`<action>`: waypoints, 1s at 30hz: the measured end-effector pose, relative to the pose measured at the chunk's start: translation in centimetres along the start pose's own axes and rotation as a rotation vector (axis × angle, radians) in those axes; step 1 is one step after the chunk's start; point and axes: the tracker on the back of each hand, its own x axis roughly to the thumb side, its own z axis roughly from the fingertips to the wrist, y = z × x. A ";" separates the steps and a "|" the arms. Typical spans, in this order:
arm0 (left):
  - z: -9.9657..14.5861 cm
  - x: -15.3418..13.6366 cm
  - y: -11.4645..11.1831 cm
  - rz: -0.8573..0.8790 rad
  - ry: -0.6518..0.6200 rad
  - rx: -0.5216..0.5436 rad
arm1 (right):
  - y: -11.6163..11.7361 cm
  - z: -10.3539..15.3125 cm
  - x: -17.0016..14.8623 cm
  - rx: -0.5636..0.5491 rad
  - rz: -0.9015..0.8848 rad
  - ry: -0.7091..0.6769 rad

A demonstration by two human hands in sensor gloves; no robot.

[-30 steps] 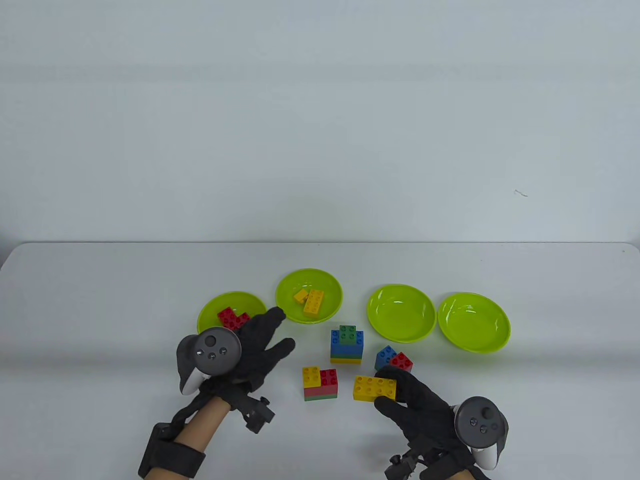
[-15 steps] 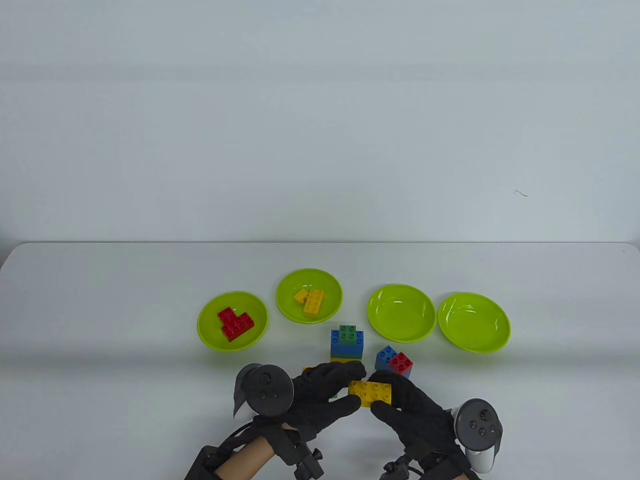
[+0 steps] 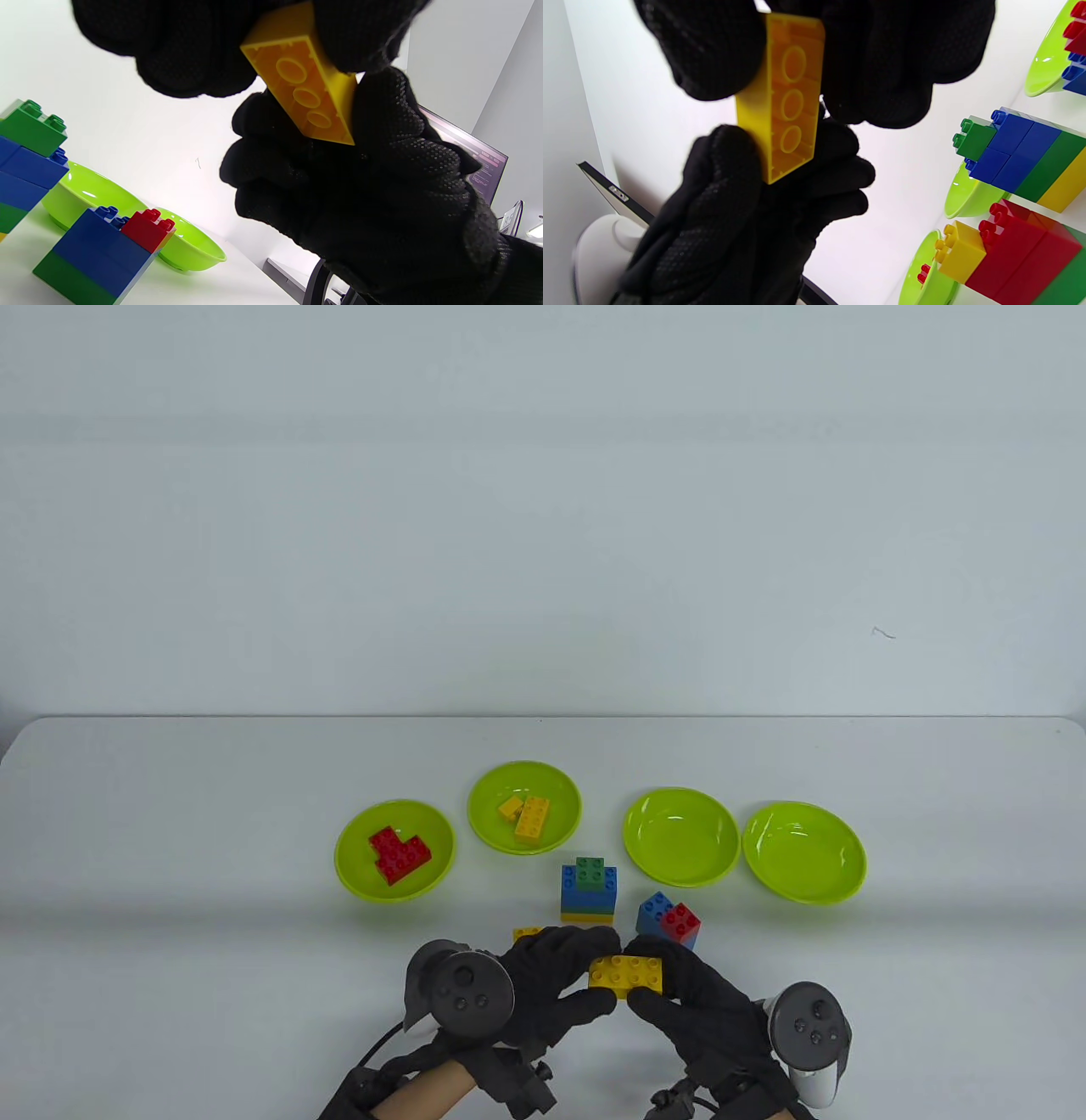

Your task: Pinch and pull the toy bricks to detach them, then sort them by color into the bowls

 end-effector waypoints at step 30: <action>-6.9 -12.1 7.7 -0.496 0.486 0.004 | -4.2 -1.2 3.1 0.226 0.929 0.018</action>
